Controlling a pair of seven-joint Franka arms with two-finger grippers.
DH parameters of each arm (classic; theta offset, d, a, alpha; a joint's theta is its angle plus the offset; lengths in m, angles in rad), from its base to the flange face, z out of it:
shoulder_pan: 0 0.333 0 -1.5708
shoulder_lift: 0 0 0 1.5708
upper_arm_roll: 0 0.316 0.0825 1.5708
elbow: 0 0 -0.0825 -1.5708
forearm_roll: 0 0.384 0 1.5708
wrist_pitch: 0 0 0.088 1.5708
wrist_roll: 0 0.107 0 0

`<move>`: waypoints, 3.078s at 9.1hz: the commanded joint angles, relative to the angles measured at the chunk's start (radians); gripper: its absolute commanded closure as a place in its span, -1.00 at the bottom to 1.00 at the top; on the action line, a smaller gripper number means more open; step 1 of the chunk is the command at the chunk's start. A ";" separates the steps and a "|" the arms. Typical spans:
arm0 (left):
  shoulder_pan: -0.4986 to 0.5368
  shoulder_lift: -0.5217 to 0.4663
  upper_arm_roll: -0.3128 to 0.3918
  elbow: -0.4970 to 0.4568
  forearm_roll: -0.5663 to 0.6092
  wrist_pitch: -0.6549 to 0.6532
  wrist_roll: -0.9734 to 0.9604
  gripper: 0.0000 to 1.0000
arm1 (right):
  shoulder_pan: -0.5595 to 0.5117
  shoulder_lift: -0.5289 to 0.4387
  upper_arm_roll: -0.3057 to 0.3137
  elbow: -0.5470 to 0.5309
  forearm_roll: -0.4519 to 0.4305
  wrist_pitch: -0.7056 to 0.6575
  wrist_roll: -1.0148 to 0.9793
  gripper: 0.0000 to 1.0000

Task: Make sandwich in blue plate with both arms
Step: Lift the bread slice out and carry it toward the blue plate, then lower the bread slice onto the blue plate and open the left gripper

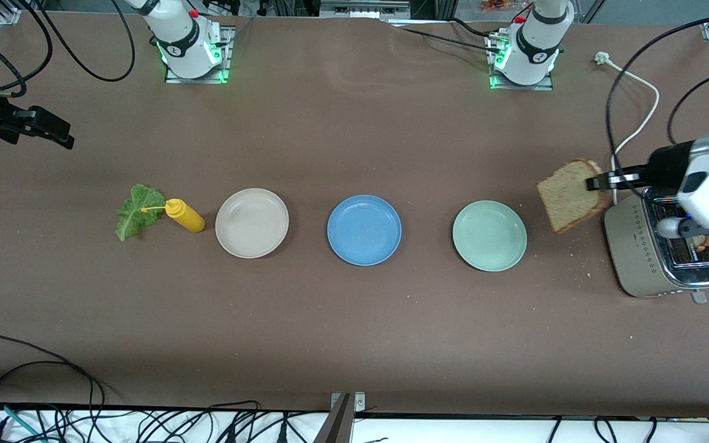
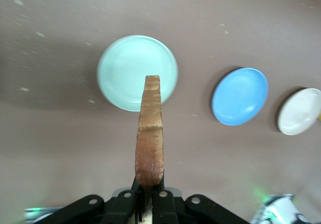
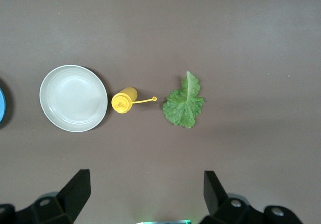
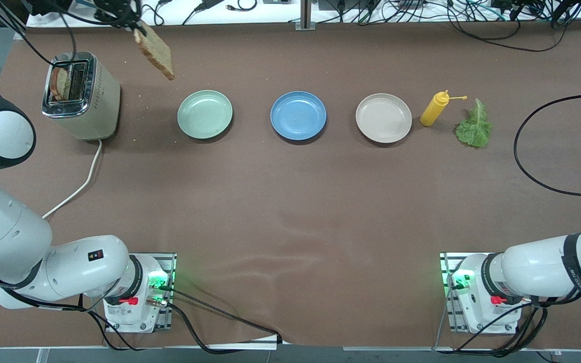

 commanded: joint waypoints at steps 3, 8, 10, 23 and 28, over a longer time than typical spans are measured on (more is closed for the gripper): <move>-0.235 -0.004 -0.028 -0.279 -0.271 0.542 -0.290 1.00 | 0.000 -0.004 -0.002 0.011 0.017 -0.016 0.008 -1.00; -0.529 0.163 -0.025 -0.439 -0.333 1.215 -0.404 1.00 | 0.000 -0.004 -0.004 0.011 0.017 -0.016 0.008 -1.00; -0.572 0.214 -0.026 -0.436 -0.333 1.297 -0.427 1.00 | 0.000 -0.004 -0.007 0.011 0.017 -0.016 0.008 -1.00; -0.610 0.289 0.005 -0.442 -0.319 1.293 -0.435 -0.07 | -0.003 -0.001 -0.007 0.011 0.017 -0.026 0.002 -1.00; -0.609 0.289 0.040 -0.452 -0.149 1.138 -0.439 -1.00 | -0.003 -0.003 -0.007 0.011 0.017 -0.028 0.000 -1.00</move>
